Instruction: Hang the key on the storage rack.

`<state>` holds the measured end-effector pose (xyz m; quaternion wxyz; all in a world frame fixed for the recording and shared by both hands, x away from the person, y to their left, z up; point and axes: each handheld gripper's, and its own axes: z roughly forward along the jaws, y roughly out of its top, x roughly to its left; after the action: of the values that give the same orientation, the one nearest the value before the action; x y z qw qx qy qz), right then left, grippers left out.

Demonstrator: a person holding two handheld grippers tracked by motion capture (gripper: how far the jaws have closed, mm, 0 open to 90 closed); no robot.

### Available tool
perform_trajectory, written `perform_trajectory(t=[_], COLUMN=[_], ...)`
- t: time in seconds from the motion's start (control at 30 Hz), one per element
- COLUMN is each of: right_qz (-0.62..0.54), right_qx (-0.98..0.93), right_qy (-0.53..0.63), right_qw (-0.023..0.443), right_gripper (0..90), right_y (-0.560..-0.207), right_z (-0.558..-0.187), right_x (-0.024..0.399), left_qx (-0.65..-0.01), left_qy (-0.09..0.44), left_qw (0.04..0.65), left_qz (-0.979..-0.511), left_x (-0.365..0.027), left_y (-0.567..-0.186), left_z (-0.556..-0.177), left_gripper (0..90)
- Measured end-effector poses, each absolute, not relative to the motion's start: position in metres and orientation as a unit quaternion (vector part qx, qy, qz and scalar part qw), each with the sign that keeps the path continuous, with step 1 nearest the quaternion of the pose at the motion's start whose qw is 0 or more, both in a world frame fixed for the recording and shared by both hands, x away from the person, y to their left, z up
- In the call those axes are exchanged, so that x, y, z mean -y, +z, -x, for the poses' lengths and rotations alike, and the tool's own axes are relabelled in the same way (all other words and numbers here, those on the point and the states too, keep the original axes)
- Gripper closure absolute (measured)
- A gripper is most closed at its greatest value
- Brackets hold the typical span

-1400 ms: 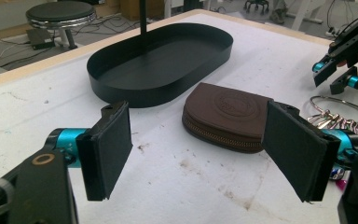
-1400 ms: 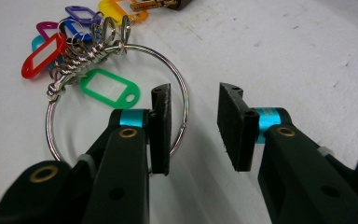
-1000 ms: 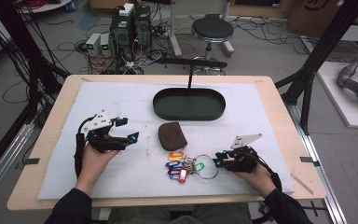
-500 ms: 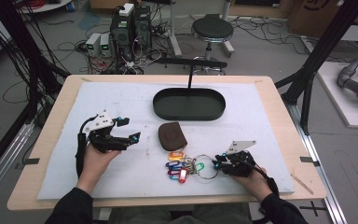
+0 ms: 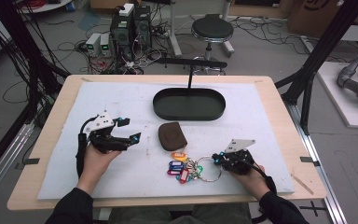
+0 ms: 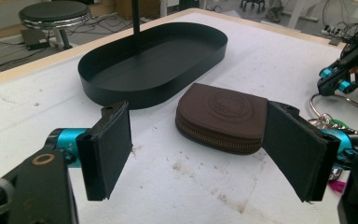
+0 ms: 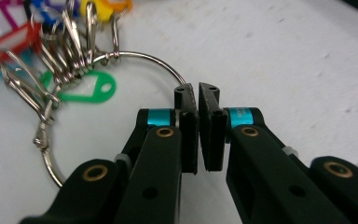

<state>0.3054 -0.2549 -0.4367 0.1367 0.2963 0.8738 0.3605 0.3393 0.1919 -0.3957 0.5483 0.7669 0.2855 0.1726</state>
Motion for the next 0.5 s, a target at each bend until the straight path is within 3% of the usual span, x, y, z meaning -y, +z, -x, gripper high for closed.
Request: perform_trajectory(t=[0.5], right_qz=[-0.316], right_qx=[-0.825], right_qy=[0.457], right_qw=[0.105], right_gripper=[87.9], right_y=[-0.42], right_z=[-0.31], right_x=[0.273], left_qx=[-0.281], left_qy=[0.172], left_qw=[0.55], left_qz=[-0.768], left_x=[-0.19], left_y=[-0.395], left_z=[-0.338], left_gripper=[24.3])
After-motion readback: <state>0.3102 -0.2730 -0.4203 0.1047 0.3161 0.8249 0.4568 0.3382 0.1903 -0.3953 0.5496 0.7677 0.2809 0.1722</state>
